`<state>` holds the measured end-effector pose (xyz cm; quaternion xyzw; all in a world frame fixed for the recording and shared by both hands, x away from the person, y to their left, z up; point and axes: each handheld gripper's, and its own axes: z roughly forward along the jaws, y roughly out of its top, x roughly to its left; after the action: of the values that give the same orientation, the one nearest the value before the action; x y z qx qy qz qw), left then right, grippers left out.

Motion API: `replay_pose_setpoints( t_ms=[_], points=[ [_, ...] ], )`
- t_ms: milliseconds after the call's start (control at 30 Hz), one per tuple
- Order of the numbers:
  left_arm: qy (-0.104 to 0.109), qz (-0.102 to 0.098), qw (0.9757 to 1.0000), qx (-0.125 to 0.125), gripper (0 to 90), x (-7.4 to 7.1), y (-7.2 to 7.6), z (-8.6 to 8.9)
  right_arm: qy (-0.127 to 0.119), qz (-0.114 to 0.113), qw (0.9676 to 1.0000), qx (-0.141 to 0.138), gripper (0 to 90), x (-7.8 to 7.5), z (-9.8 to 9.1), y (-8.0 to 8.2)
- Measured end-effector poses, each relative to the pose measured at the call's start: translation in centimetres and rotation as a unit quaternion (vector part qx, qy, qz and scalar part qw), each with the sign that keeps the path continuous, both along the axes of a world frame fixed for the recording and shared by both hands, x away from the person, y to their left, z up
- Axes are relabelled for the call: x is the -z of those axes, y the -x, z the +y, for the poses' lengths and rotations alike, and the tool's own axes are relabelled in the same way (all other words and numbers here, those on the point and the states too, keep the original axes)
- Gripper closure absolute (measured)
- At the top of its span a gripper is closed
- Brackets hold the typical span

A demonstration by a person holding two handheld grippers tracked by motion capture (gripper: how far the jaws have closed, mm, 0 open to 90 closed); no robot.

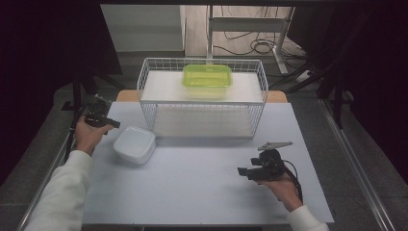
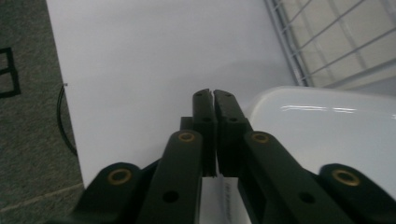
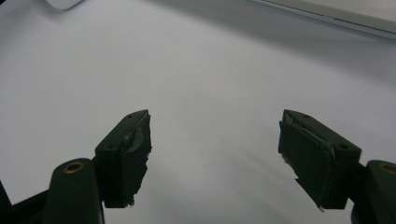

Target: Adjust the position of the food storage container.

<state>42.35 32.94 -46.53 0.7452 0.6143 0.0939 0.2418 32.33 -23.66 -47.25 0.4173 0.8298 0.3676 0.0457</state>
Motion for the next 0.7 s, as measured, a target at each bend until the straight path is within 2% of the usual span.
replay_pose_setpoints(
  t_ms=[133, 167, 333, 567, 700],
  points=[
    [-0.007, 0.021, 0.9997, 0.010, 90.0, 0.9, -0.3, -0.1, 0.001, -0.002, 1.0000, 0.002, 25.2, 0.0, -0.1, 0.0],
    [-0.011, 0.027, 0.9994, 0.020, 90.0, 1.1, -0.3, -0.2, 0.001, -0.001, 1.0000, 0.003, 25.3, 0.0, -0.2, 0.0],
    [-0.015, 0.035, 0.9983, 0.044, 90.0, 1.9, 0.0, -0.2, 0.009, 0.000, 1.0000, 0.004, 25.3, 0.2, -0.3, -0.1],
    [-0.006, 0.032, 0.9971, 0.069, 90.0, 2.1, 0.2, -1.0, 0.010, 0.002, 0.9999, 0.002, 25.3, 0.3, -0.2, -0.1],
    [0.004, 0.028, 0.9961, 0.083, 90.0, 2.0, 0.7, -2.1, 0.009, 0.002, 1.0000, 0.002, 25.3, 0.3, -0.1, -0.1]
  ],
)
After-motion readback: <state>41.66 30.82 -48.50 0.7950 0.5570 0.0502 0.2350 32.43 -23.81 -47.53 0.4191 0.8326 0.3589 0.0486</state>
